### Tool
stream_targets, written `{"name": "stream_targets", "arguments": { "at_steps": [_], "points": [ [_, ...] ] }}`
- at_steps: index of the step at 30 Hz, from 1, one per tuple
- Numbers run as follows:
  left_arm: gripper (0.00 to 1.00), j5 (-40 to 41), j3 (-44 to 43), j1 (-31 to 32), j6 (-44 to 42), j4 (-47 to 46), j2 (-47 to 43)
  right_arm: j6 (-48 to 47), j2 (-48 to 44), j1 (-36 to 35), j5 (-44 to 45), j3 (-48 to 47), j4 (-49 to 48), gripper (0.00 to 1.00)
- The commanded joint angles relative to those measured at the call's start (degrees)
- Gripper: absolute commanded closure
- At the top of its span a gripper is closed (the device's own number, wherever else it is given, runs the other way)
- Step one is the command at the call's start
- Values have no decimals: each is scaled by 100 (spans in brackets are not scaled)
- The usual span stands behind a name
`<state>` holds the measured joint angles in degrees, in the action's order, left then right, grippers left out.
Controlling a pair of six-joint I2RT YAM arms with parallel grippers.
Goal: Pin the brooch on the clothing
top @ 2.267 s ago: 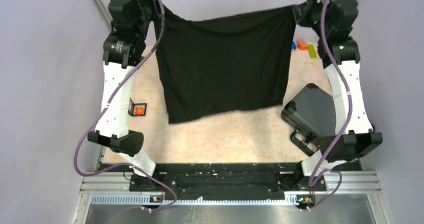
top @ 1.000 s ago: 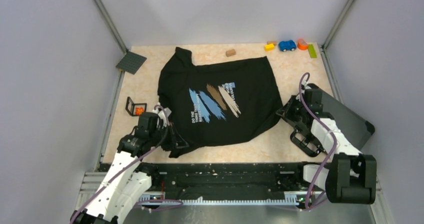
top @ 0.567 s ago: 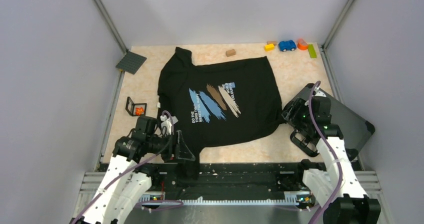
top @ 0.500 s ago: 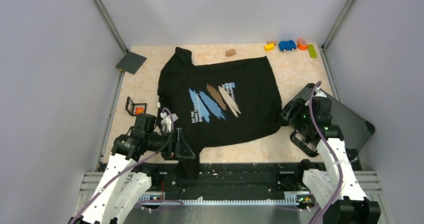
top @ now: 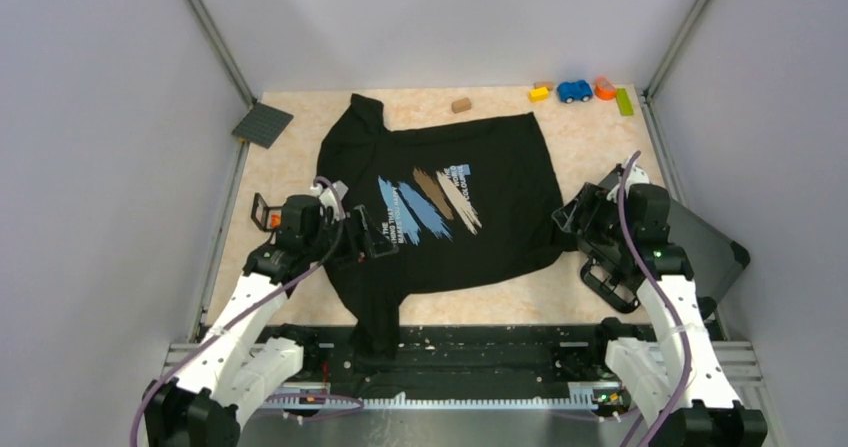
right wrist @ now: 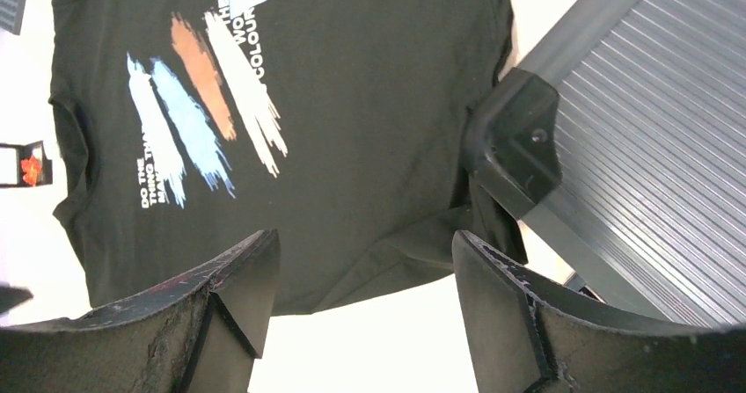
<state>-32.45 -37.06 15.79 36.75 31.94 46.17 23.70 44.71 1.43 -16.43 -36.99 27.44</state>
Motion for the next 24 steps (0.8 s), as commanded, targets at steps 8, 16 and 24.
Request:
{"name": "stream_targets", "arguments": {
  "at_steps": [8,16,24],
  "points": [
    [14,2659,-19,-178,-40,-1641,790,-441,250,-1184,175,-294,-557,32],
    [12,2972,-275,-1423,-461,-1216,722,-459,398,-1522,306,-129,-916,33],
    [12,4024,-295,-2596,-639,-1446,1169,-456,474,-1517,49,-31,-1127,34]
  ]
}}
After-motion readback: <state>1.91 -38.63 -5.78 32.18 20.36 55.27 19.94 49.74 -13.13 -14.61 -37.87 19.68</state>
